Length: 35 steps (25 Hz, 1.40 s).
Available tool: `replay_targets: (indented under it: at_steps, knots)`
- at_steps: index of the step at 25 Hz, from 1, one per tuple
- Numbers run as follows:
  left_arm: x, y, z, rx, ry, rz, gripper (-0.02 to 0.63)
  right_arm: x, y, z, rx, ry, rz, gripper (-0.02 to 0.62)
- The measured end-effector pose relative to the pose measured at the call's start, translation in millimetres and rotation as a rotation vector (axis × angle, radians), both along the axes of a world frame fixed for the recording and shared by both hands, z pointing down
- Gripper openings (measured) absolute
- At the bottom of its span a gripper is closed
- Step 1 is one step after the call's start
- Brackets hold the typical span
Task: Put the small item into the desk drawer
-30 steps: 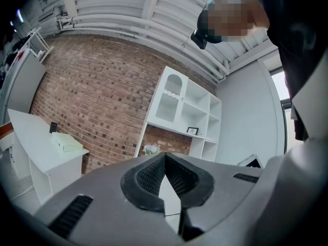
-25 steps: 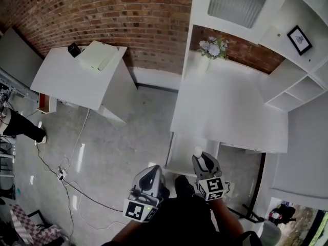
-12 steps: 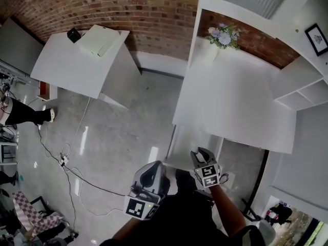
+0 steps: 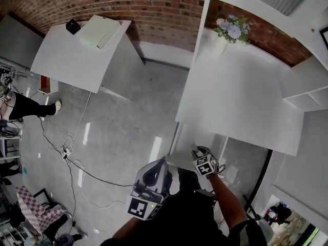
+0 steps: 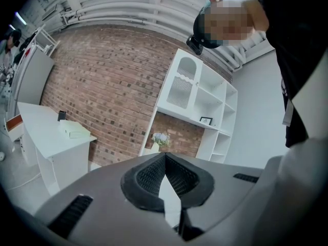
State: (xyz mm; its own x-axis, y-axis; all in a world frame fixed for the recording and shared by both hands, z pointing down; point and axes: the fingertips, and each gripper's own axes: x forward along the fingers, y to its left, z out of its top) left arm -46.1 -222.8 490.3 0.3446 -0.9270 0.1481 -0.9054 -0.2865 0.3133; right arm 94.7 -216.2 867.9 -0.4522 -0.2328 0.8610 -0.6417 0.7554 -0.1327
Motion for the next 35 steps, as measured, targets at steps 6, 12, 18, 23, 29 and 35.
replay_targets:
  at_steps: [6,12,18,23,29,35]
  knots:
    - [4.7,-13.1,16.2,-0.029,0.017,0.007,0.023,6.4,2.6,52.2,-0.088,0.062,0.009,0.137]
    - [4.4,-27.8,35.5,-0.063,0.027,0.013,0.023,3.2,4.5,96.6,-0.163,0.099,0.022,0.137]
    - [8.5,-40.3,56.4,-0.106,0.040,0.016,0.023,12.8,5.9,140.3,-0.239,0.166,0.040,0.137]
    - [11.2,-41.6,73.6,-0.140,0.043,0.017,0.023,21.4,5.4,164.6,-0.276,0.186,0.074,0.137]
    - [11.4,-39.2,85.6,-0.167,0.029,0.016,0.023,26.4,6.1,179.1,-0.306,0.186,0.090,0.137]
    - [15.4,-40.1,84.1,-0.151,0.037,-0.003,0.023,31.3,7.3,189.2,-0.318,0.193,0.080,0.138]
